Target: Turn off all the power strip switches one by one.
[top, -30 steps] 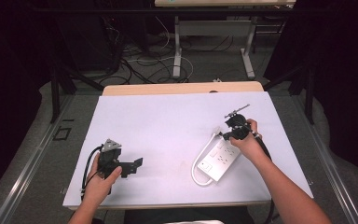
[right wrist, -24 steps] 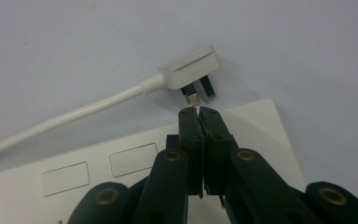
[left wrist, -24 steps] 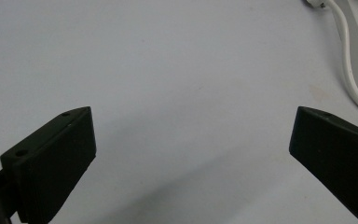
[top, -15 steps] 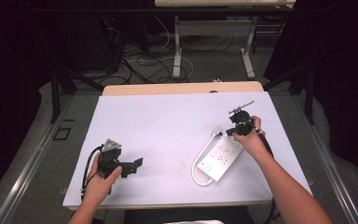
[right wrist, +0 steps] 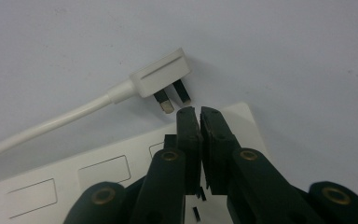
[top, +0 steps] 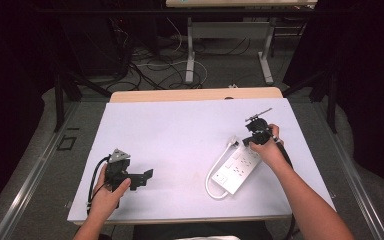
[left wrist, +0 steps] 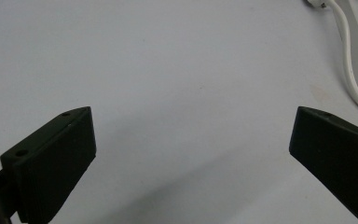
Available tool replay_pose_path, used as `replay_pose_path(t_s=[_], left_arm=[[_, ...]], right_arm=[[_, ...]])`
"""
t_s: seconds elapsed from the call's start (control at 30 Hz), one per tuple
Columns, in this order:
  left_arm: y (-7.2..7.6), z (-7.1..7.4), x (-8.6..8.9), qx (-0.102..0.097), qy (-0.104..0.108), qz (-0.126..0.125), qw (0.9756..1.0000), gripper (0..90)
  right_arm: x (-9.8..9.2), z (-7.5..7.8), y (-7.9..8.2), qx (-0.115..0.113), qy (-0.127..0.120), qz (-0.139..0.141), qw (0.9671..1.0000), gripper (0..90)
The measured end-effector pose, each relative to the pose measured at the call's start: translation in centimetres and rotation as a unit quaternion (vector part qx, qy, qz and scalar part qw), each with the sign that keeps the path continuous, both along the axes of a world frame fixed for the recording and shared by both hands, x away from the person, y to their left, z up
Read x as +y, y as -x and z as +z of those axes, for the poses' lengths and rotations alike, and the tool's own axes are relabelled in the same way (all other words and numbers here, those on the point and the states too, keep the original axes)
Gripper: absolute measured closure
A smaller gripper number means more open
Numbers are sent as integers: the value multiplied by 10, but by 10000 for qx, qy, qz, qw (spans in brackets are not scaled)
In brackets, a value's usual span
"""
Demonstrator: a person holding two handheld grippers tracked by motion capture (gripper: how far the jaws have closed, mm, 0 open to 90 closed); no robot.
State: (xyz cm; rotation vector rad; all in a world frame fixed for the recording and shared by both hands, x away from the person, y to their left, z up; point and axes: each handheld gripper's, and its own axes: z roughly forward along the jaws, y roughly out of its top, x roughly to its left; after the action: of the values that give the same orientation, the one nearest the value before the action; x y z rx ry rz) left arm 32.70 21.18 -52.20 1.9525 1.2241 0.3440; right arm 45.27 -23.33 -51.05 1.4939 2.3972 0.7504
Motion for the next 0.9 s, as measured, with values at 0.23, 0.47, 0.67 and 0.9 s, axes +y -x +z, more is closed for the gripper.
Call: replay_pose_path(t_s=[0.23,0.47,0.67,0.9], left_arm=[[0,0,0,-17,10,5,10000,4],[0,0,-1,-19,-6,-1,10000,4],[0,0,-2,-11,8,6,10000,4],[1,0,-1,-4,7,10,10000,4]], right_arm=[[-1,-2,-1,33,-2,19,10000,868],[-1,-2,-1,99,-69,-32,9999,864],[-1,-2,-1,104,-75,-46,9999,865],[-2,-4,-2,131,-41,-56,9999,900]])
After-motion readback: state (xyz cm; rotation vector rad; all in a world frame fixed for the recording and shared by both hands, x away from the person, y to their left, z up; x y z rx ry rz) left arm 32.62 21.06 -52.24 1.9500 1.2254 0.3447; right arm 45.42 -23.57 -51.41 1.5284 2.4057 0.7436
